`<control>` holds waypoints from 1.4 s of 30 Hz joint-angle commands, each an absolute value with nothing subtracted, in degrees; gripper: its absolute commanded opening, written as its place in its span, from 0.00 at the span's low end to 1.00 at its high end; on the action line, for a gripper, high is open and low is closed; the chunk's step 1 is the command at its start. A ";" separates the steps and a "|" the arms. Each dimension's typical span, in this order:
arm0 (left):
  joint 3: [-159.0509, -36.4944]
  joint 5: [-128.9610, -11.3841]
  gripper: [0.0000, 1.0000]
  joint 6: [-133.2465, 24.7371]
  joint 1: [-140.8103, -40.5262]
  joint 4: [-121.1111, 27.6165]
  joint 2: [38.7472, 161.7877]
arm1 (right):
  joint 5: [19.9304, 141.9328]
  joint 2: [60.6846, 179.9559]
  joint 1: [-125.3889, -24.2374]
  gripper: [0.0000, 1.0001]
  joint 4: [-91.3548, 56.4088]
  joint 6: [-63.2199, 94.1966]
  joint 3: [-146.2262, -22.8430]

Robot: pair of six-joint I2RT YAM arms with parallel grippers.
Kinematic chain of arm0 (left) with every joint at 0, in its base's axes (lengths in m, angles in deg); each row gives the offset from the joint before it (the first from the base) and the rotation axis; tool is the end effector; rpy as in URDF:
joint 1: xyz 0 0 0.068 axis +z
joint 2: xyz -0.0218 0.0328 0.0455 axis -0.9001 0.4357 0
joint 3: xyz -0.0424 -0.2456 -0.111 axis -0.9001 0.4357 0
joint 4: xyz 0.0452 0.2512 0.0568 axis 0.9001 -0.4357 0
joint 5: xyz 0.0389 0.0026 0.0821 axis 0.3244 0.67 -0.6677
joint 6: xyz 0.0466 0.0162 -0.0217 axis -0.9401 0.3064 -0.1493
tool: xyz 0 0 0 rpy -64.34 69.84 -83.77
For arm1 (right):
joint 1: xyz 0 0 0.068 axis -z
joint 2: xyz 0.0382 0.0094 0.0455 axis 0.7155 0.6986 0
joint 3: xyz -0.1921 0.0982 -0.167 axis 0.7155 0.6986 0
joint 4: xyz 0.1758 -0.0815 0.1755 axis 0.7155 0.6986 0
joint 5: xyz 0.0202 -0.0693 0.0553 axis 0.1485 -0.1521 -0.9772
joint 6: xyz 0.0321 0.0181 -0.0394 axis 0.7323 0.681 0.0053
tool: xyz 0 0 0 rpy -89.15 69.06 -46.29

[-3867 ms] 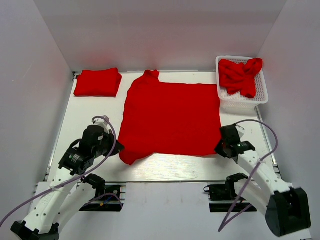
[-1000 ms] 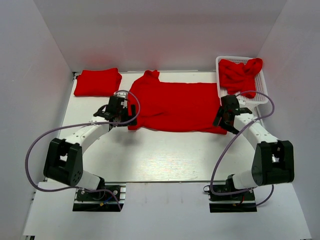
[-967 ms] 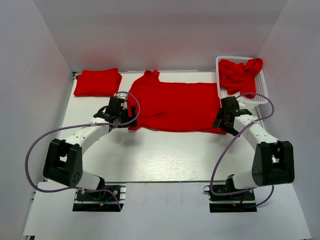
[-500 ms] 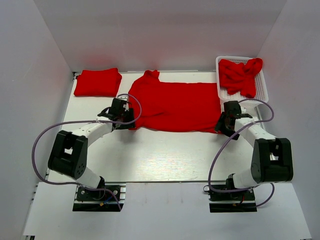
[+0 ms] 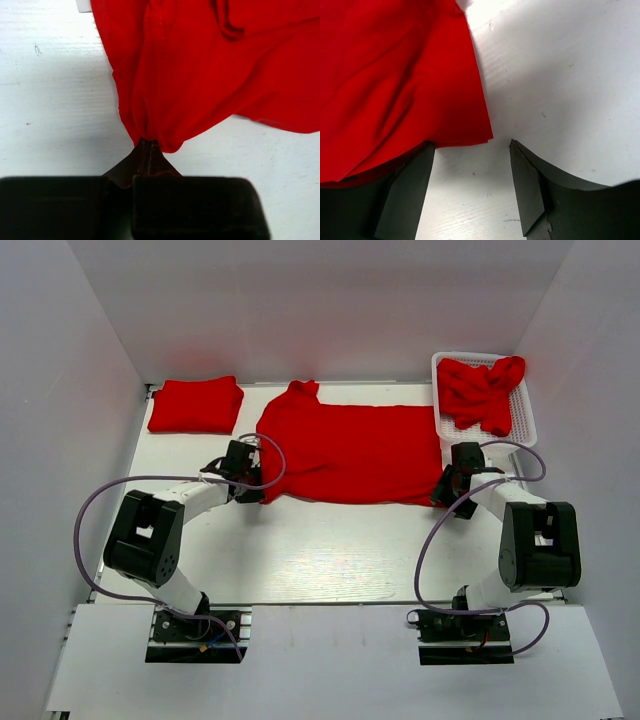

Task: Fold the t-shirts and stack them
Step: Fold the flattened tshirt in 1/3 of the way

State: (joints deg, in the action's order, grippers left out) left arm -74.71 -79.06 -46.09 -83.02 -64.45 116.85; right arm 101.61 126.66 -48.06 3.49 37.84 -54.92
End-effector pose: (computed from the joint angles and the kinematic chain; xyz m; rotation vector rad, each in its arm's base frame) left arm 0.2905 -0.0988 0.1611 -0.0245 2.6093 -0.2297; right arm 0.2810 0.0036 0.1634 0.6785 2.5372 -0.1172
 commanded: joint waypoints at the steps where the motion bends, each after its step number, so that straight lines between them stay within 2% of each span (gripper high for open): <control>1: -74.03 -78.96 0.00 -47.28 -82.54 -62.22 116.00 | 99.65 127.92 -47.27 0.68 -0.75 37.85 -55.31; 3: -73.50 -78.96 0.00 -47.90 -82.54 -60.82 116.00 | 100.08 128.45 -47.01 0.65 -0.67 38.03 -55.75; 8: -69.74 -80.89 0.00 -50.54 -82.54 -56.33 112.23 | 99.73 130.21 -46.48 0.40 -3.04 35.84 -56.01; 10: -68.41 -81.59 0.00 -53.52 -82.54 -53.35 109.33 | 99.21 131.17 -46.39 0.24 -3.39 35.13 -56.45; 11: -67.71 -81.60 0.00 -54.57 -82.54 -53.33 108.37 | 98.51 131.09 -46.48 0.07 -3.22 34.61 -56.88; 12: -67.70 -81.60 0.00 -56.32 -82.54 -53.33 107.31 | 98.16 130.56 -46.30 0.00 -2.52 34.17 -56.98; 16: -65.78 -88.97 0.00 -54.86 -82.54 -54.04 101.25 | 102.45 126.35 -46.30 0.00 2.31 34.34 -57.68; 24: -65.15 -93.10 0.00 -42.65 -83.24 -67.02 88.96 | 103.33 119.49 -43.75 0.00 12.07 33.20 -58.39; 27: -60.61 -95.22 0.00 -36.76 -82.71 -72.38 84.90 | 103.26 118.34 -42.96 0.00 13.65 32.76 -57.07; 33: -50.15 -87.24 0.00 -27.00 -83.42 -80.29 76.81 | 100.97 114.74 -42.00 0.00 15.15 34.42 -50.13; 39: -46.34 -81.60 0.00 -19.18 -83.42 -89.08 75.66 | 100.88 114.38 -41.29 0.00 15.77 37.59 -44.85; 40: -47.13 -80.99 0.06 -18.38 -83.42 -89.97 76.53 | 101.49 114.91 -41.20 0.14 16.64 38.81 -45.20; 42: -48.97 -80.98 0.28 -17.24 -83.42 -91.73 78.11 | 101.84 114.30 -41.03 0.36 17.00 39.17 -45.81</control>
